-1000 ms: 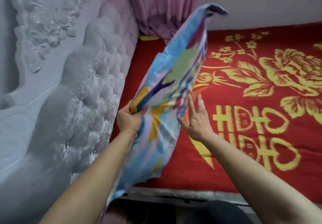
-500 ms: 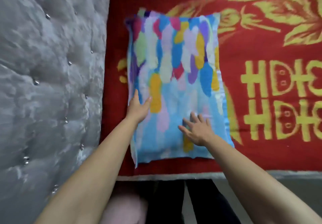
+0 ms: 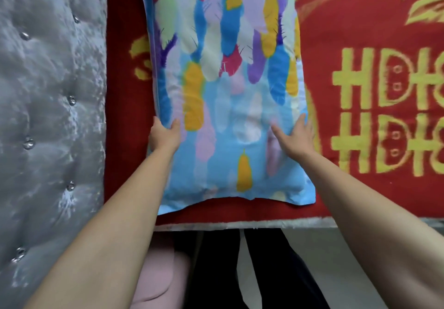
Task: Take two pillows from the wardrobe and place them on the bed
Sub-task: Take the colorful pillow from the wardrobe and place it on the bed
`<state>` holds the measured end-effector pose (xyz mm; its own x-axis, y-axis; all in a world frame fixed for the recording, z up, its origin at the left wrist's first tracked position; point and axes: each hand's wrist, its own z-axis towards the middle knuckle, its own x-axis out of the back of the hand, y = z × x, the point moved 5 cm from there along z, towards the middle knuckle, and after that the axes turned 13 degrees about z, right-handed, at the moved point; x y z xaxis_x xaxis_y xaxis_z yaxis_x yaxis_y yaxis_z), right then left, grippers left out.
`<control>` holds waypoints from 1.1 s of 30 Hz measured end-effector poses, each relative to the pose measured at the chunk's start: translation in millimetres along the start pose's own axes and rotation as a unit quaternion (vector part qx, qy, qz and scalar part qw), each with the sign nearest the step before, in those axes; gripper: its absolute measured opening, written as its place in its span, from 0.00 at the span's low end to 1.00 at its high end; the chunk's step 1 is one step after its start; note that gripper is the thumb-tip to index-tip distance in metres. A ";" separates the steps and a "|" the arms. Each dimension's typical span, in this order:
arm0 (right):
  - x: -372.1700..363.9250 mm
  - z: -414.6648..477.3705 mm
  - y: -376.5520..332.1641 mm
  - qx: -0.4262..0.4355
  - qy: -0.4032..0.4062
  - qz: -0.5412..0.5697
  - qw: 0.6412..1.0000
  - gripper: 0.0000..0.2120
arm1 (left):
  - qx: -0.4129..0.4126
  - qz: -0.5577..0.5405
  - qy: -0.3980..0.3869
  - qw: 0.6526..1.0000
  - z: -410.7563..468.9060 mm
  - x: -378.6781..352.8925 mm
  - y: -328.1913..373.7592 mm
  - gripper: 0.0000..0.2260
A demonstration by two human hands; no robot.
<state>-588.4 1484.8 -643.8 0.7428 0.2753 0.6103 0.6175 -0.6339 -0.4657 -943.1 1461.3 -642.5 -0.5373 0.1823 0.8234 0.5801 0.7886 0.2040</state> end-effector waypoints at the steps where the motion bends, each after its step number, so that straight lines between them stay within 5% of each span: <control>1: -1.5 3.9 4.3 -0.015 -0.018 0.027 0.999 0.50 | -0.001 0.004 0.011 1.000 1.1 1.9 -1.1 0.22; 5: -1.6 8.0 6.1 -0.027 0.007 0.091 0.995 0.50 | 0.015 0.033 0.085 0.996 -0.9 20.8 -0.9 0.11; 10: 14.8 -21.5 -45.6 0.170 0.164 0.126 0.963 0.35 | 0.027 -0.072 0.187 0.979 -16.0 46.7 21.7 0.11; 19: 39.6 -47.1 -158.0 0.307 0.270 0.265 0.873 0.27 | -0.105 -0.274 0.379 0.878 5.3 180.8 74.1 0.11; 24: 9.6 -25.3 -166.4 0.272 0.234 0.215 0.908 0.38 | -0.099 -0.212 0.362 0.902 30.1 174.8 59.5 0.12; 27: -23.5 -2.9 -149.3 0.246 0.117 0.101 0.957 0.47 | -0.068 -0.116 0.317 0.939 50.3 146.5 33.7 0.15; 30: -65.2 5.5 -114.0 0.249 -0.073 -0.080 0.962 0.47 | -0.045 0.024 0.148 0.988 63.7 94.8 2.9 0.16; 33: -83.1 2.3 -87.1 0.263 -0.120 -0.181 0.940 0.42 | -0.110 0.144 -0.002 0.984 44.7 39.5 -17.1 0.25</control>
<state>-703.3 1518.8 -655.4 0.4570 0.5993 0.6573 0.8370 -0.0396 -0.5458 -1001.6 1481.3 -637.1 -0.3345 0.3823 0.8614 0.8264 0.5584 0.0731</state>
